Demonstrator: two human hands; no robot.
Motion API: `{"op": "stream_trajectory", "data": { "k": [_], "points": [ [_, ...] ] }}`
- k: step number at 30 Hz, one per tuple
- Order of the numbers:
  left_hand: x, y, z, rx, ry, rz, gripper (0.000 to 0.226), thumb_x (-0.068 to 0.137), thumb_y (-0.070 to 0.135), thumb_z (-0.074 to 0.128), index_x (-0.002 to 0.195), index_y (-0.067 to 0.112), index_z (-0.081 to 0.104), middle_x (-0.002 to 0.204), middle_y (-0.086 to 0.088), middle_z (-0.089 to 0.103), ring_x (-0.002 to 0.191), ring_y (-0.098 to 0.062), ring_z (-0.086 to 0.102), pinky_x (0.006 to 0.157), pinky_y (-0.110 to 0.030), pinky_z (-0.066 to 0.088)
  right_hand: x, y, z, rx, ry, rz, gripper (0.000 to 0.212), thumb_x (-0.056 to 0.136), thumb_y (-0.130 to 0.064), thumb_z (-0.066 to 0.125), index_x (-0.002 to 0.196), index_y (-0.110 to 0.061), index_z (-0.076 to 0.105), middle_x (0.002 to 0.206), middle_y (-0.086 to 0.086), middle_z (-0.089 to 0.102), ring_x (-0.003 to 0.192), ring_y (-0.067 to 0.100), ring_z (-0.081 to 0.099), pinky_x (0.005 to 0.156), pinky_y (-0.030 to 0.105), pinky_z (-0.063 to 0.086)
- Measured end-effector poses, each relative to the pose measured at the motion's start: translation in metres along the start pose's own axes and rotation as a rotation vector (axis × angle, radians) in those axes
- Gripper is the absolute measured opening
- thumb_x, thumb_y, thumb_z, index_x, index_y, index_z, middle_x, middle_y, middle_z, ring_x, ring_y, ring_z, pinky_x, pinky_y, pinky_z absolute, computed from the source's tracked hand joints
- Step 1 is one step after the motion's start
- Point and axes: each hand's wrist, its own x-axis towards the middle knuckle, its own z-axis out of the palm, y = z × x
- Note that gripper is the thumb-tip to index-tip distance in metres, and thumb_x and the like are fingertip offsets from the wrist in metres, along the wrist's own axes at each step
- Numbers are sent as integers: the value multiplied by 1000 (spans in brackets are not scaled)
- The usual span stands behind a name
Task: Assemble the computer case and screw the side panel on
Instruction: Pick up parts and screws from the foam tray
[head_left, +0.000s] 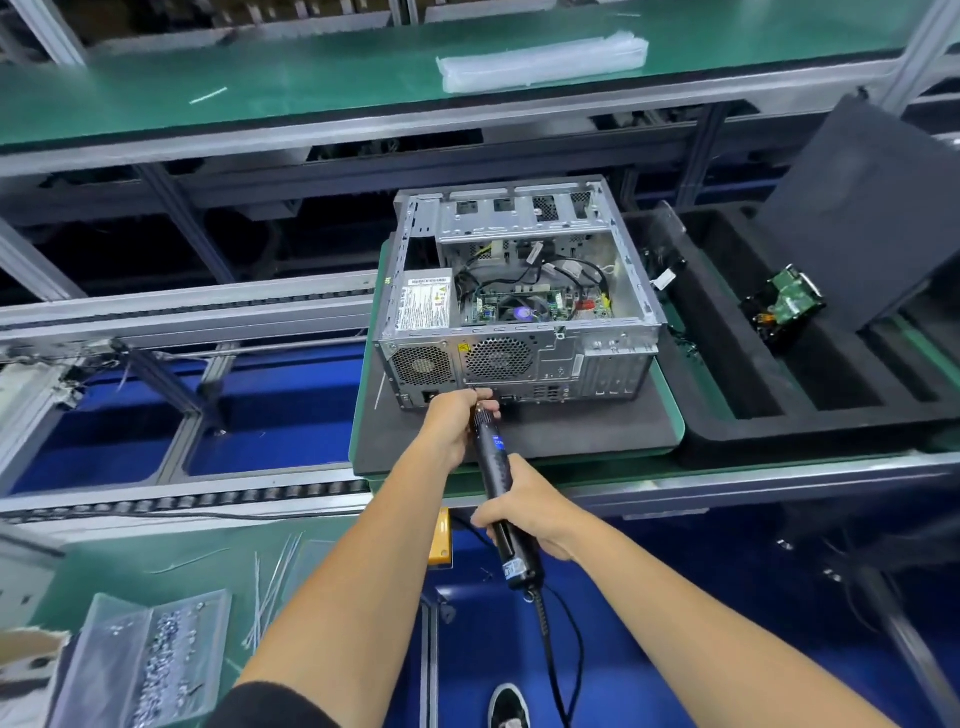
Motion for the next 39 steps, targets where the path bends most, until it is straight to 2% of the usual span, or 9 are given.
{"op": "stream_trajectory", "data": {
  "k": [5,9,15,18,22,26,31,35,39],
  "points": [
    [8,1,-5,9,20,7,26,97,5,35,87,4,59,69,-8,61,64,-20,56,62,-28,47,9,2,3,-23,2,2,55,72,2,74,113,-10,41,94,18,51,76,28,56,75,45,55],
    [14,4,-3,29,18,13,30,99,7,34,82,6,58,57,-3,63,63,-20,56,62,-28,46,14,2,2,-20,15,0,56,73,3,75,115,-11,41,93,17,53,71,26,57,73,43,55],
    [19,5,0,26,26,24,31,101,9,34,82,6,58,64,-6,62,63,-20,56,62,-26,47,14,-1,-3,-12,5,4,54,75,5,73,116,-11,41,92,15,53,60,18,58,60,34,54],
    [17,5,0,-11,19,18,30,101,9,34,83,5,58,72,-8,60,63,-18,56,56,-25,50,15,-2,-1,-10,3,6,54,76,5,72,116,-12,41,91,14,53,58,16,59,60,34,55],
    [15,6,0,-92,20,-5,27,101,10,36,84,3,56,76,-10,58,62,-19,55,46,-19,50,16,-2,4,-27,32,-11,55,76,-1,75,119,-11,41,98,15,53,71,22,61,69,40,57],
    [16,6,-3,-63,20,-21,29,102,14,37,86,4,59,67,-7,67,61,-19,61,56,-23,52,18,-2,10,-51,58,-6,54,76,-7,74,118,-11,40,102,17,53,82,28,60,81,50,57],
    [14,4,-2,-143,27,-27,28,101,13,35,87,3,57,75,-10,63,64,-18,60,55,-22,53,18,-5,11,-74,65,-8,51,77,-9,73,115,-11,40,99,13,51,82,27,59,78,46,57],
    [13,4,-2,-88,31,-12,30,101,13,35,85,6,59,68,-7,66,65,-18,60,57,-23,49,17,-6,9,-78,70,-19,48,76,-9,73,110,-11,40,94,11,50,76,26,58,72,41,56],
    [13,4,-4,-73,37,-13,30,100,14,38,83,6,61,71,-8,66,67,-19,60,58,-25,48,19,-9,11,-50,74,-25,52,72,-12,76,112,-11,42,97,13,52,80,25,59,75,43,58]
  ]
}}
